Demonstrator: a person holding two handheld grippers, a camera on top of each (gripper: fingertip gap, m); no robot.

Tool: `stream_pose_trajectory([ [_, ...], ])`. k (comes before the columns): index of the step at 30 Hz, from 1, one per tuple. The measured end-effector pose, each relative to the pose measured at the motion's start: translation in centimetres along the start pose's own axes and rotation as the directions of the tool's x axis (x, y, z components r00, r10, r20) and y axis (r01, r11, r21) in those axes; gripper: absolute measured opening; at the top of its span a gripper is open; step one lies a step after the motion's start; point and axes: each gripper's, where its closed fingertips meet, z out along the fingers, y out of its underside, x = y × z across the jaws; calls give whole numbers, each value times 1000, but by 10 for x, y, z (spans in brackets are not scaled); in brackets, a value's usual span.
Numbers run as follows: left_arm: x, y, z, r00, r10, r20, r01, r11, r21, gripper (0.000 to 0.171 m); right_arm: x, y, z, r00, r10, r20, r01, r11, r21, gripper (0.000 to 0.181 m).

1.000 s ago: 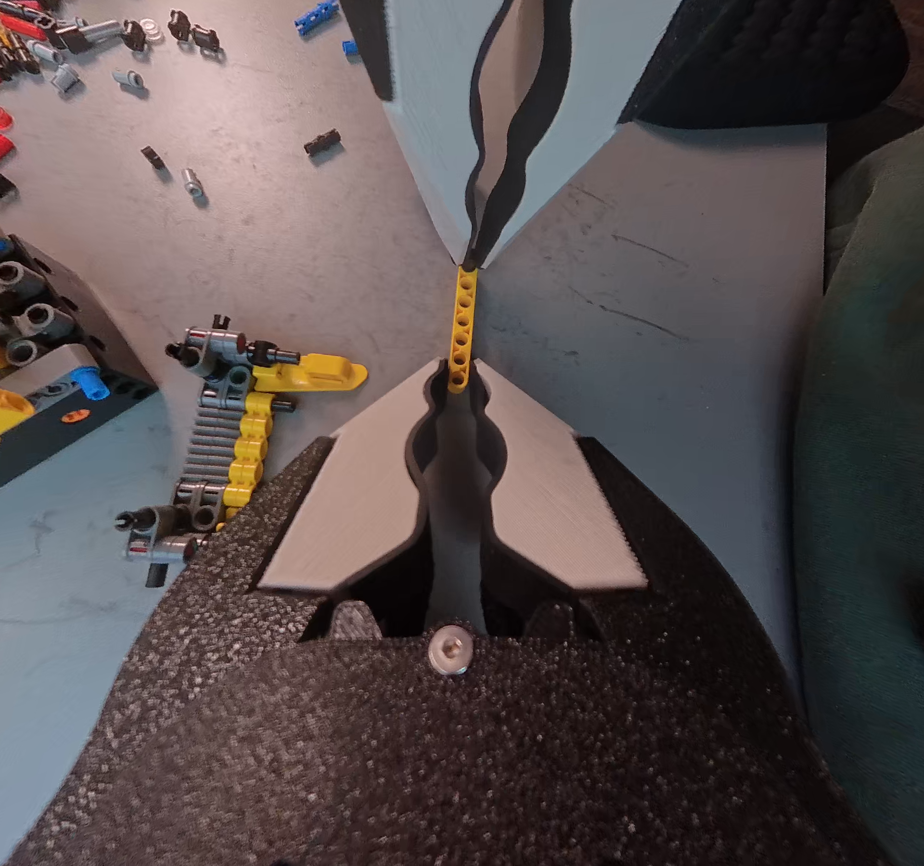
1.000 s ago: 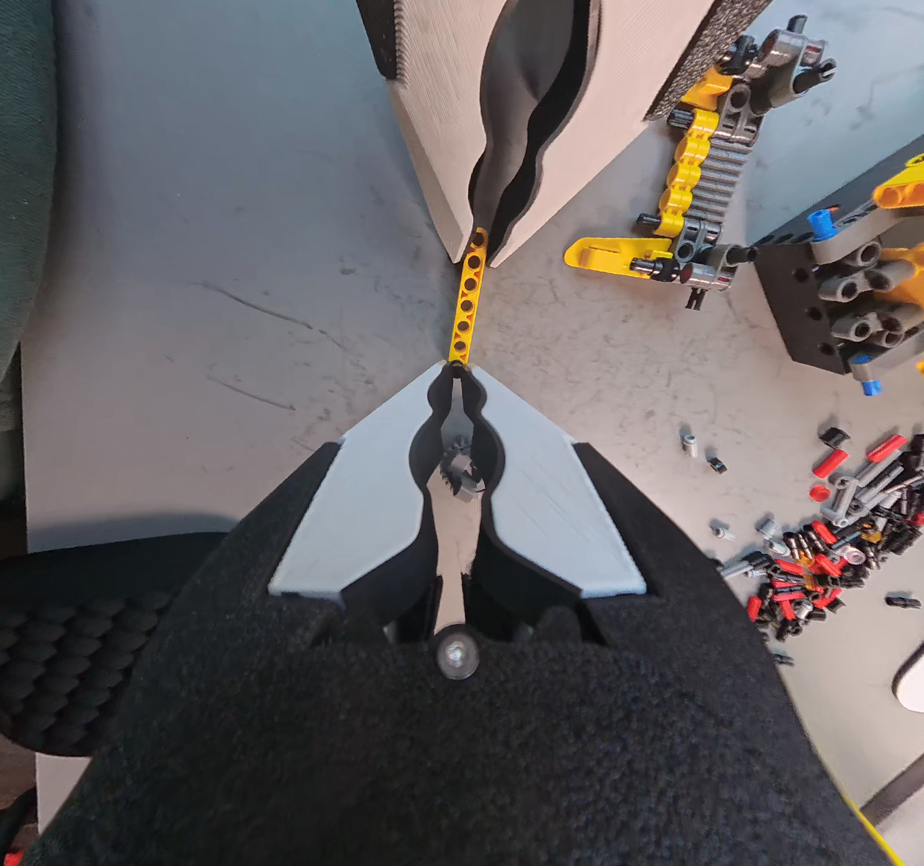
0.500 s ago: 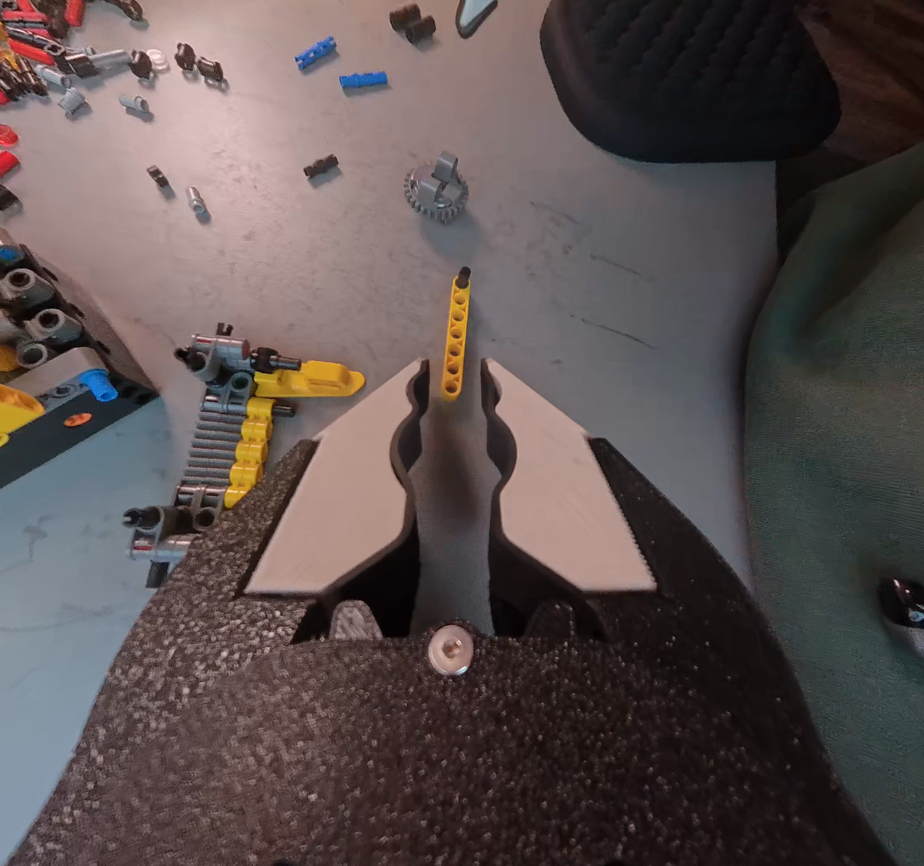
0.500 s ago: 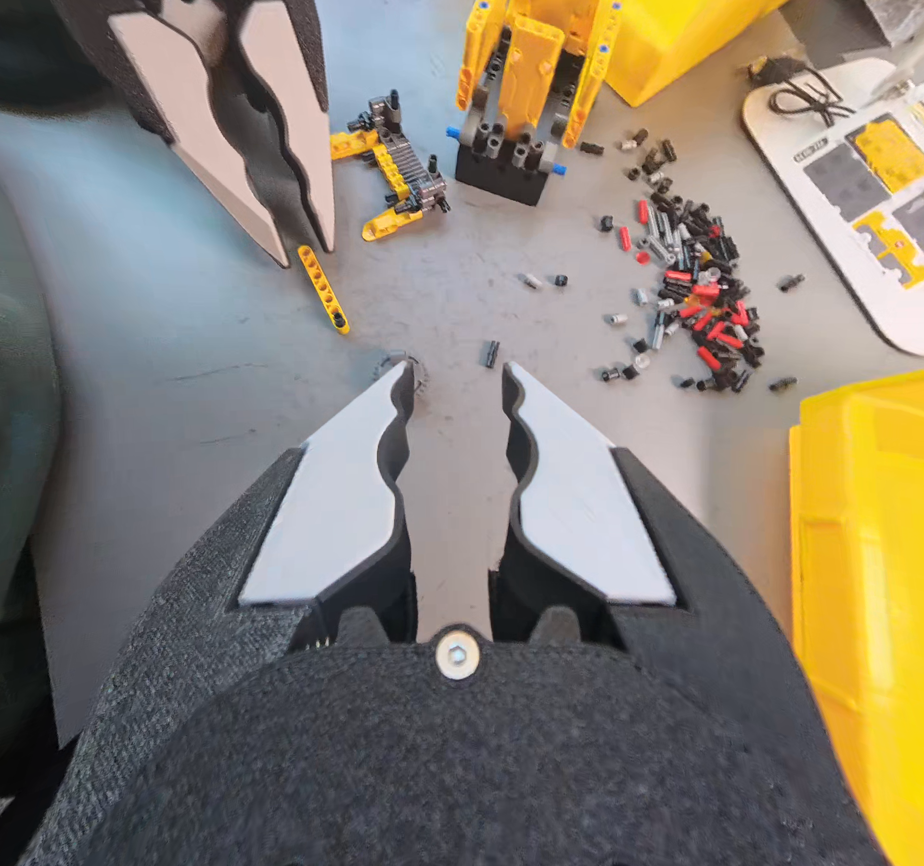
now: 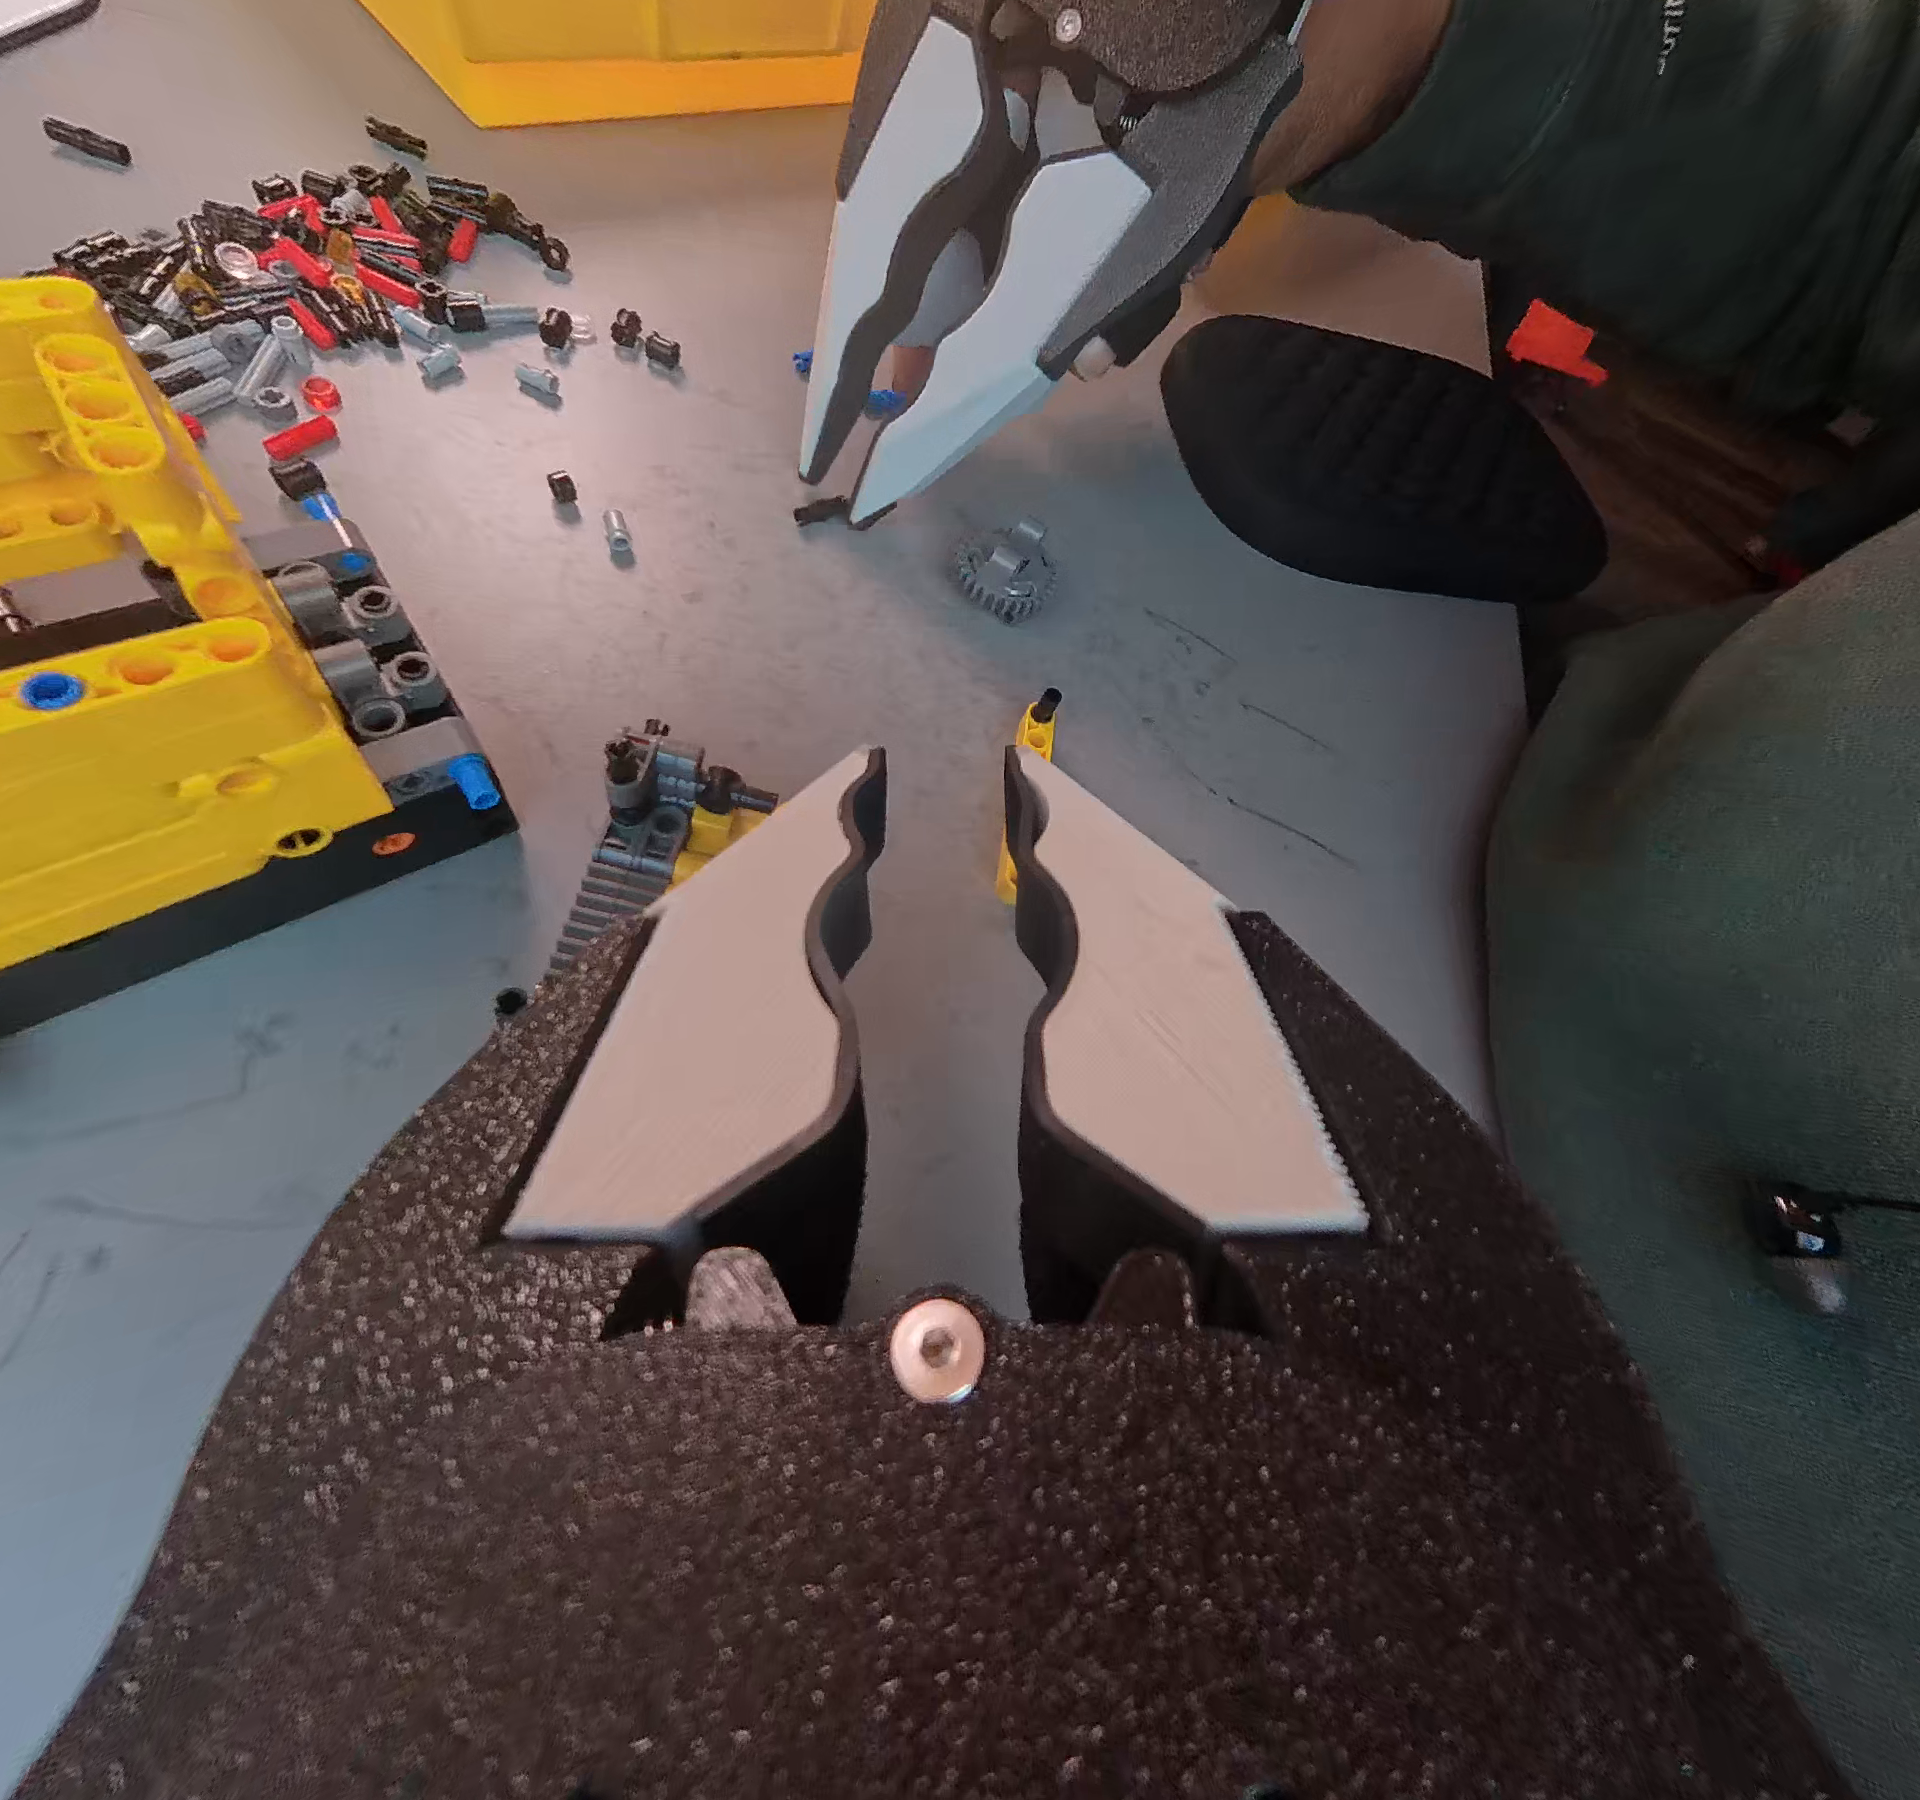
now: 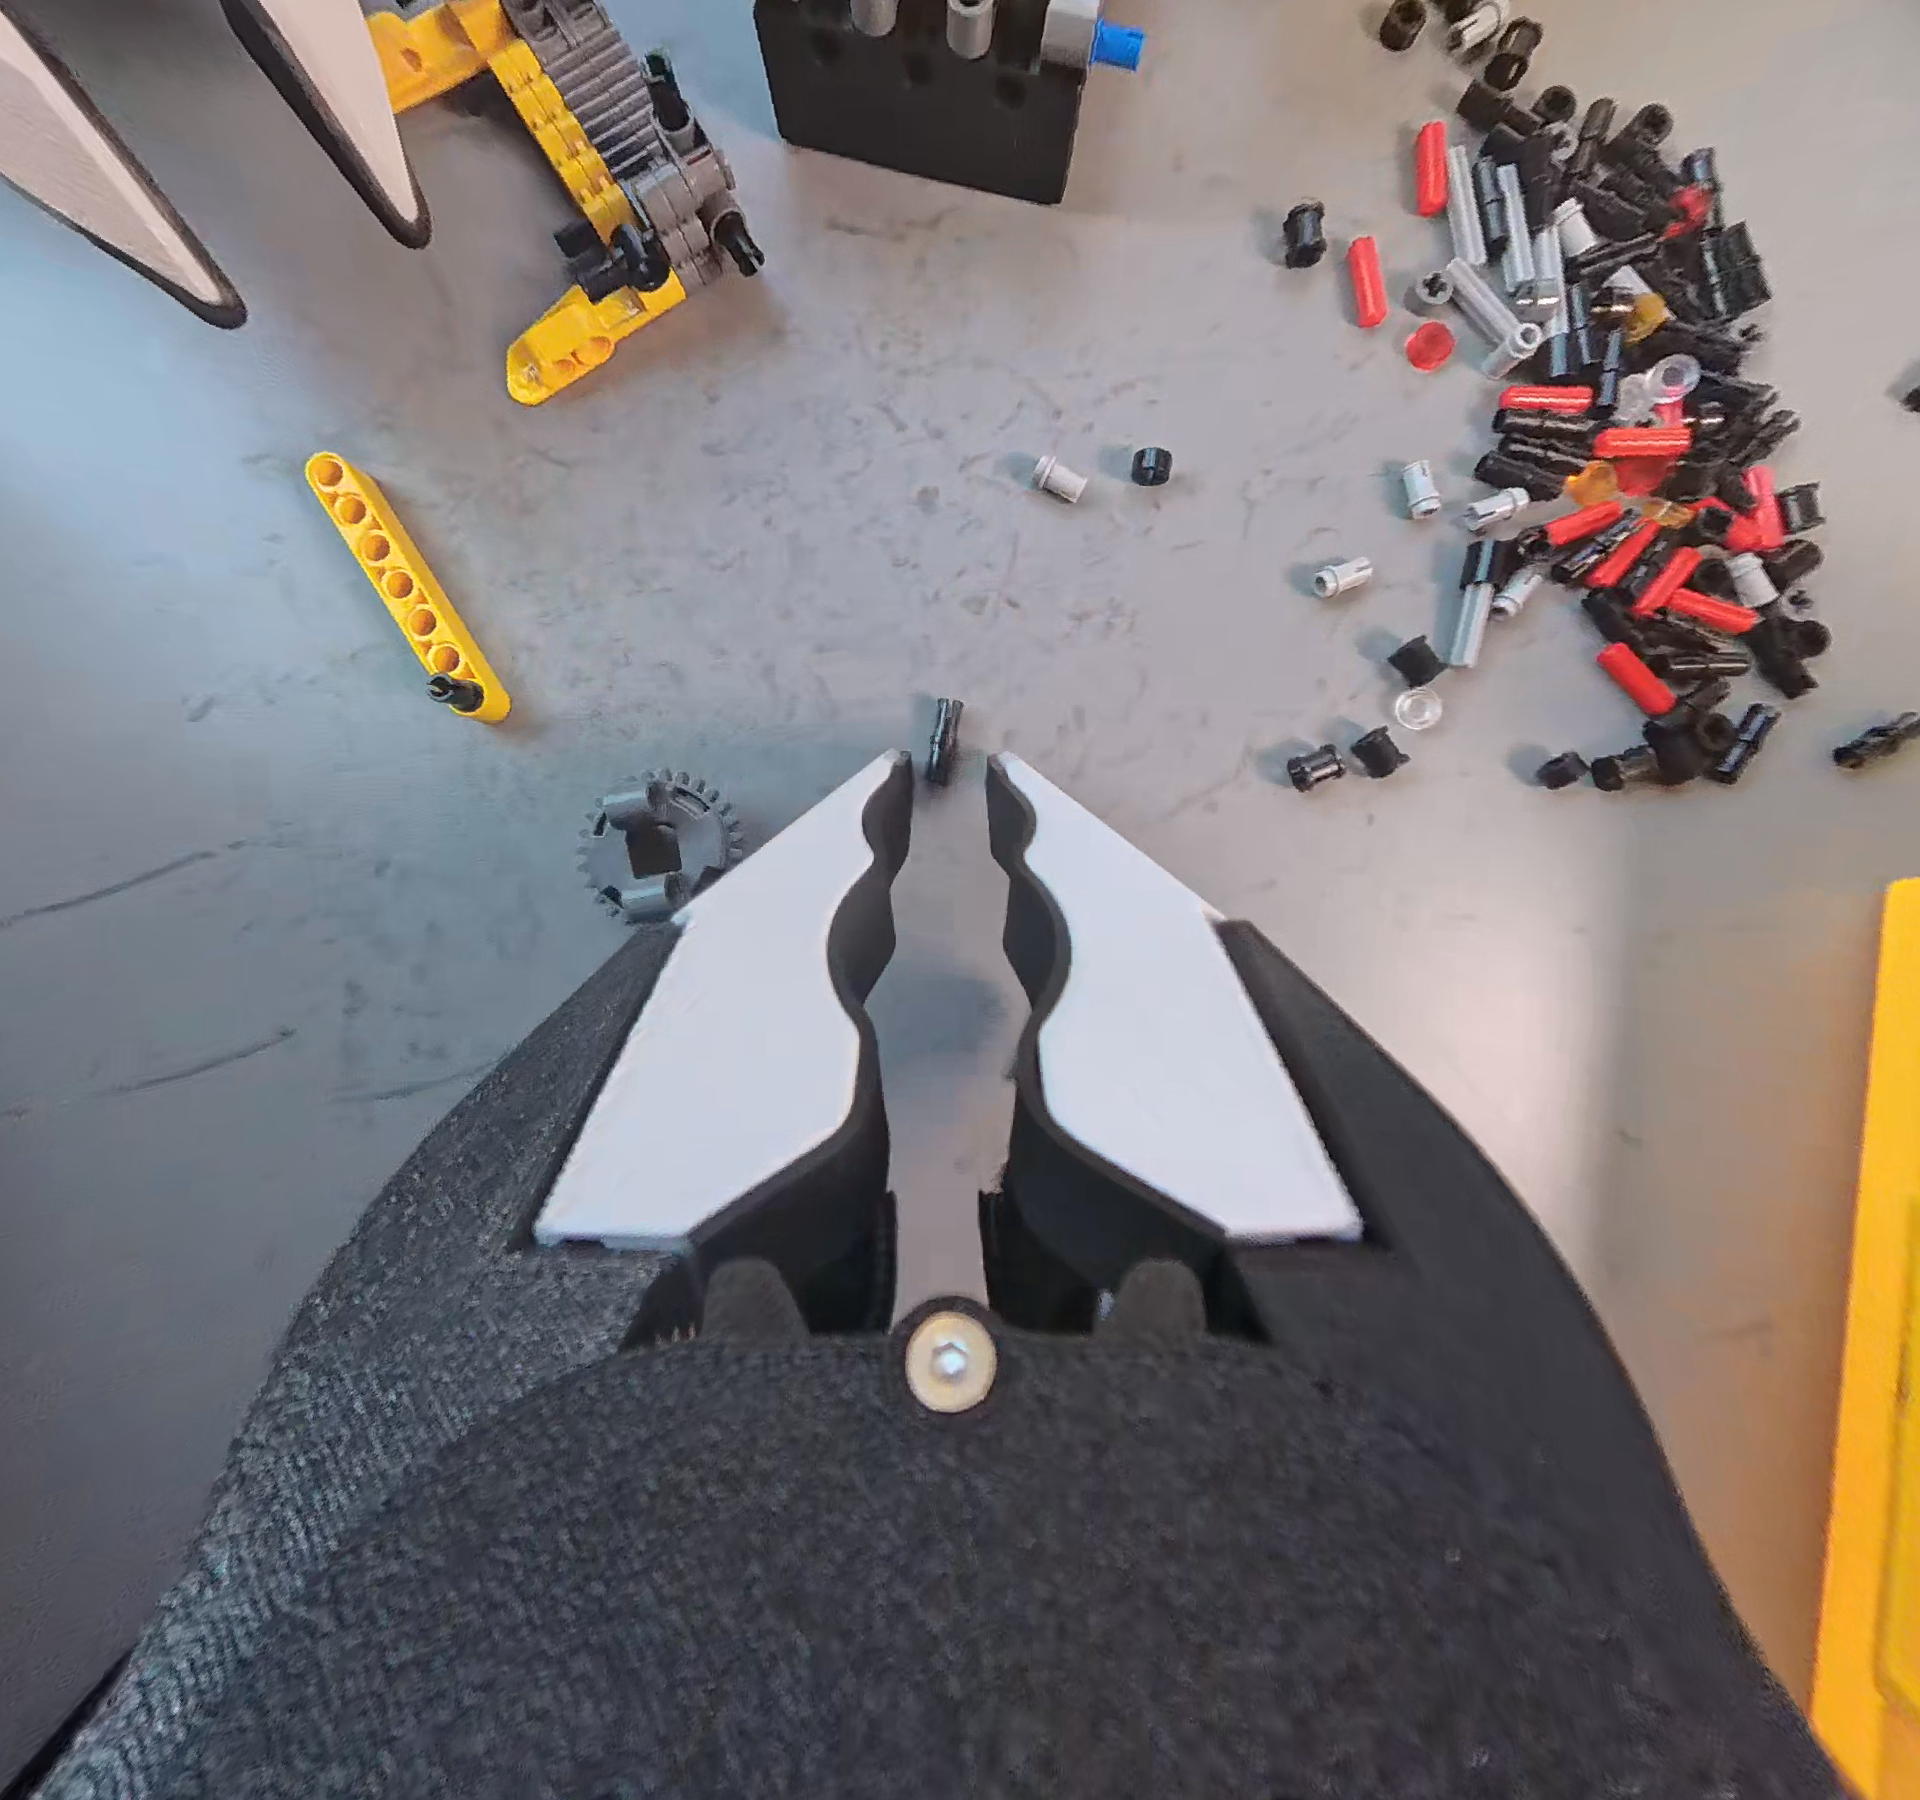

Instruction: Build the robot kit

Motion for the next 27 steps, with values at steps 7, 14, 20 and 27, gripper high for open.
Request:
stream_pose_trajectory([
  [7,3,2,1,999,-21,-28,21,1000,-13,21,-5,-2,2,999,-41,36,41,999,-14,3],
  [14,10,2,2,996,-50,-76,49,999,-12,20,-57,-45,-13,945,-313,96,292,939,182,3],
  [20,20,-3,1,992,-13,-124,16,1000,18,17,-94,-68,-10,906,-407,120,364,890,273,3],
  [27,23,-4,0,993,16,-121,-13,1000,26,7,-100,-69,-13,903,-416,108,364,874,322,3],
])
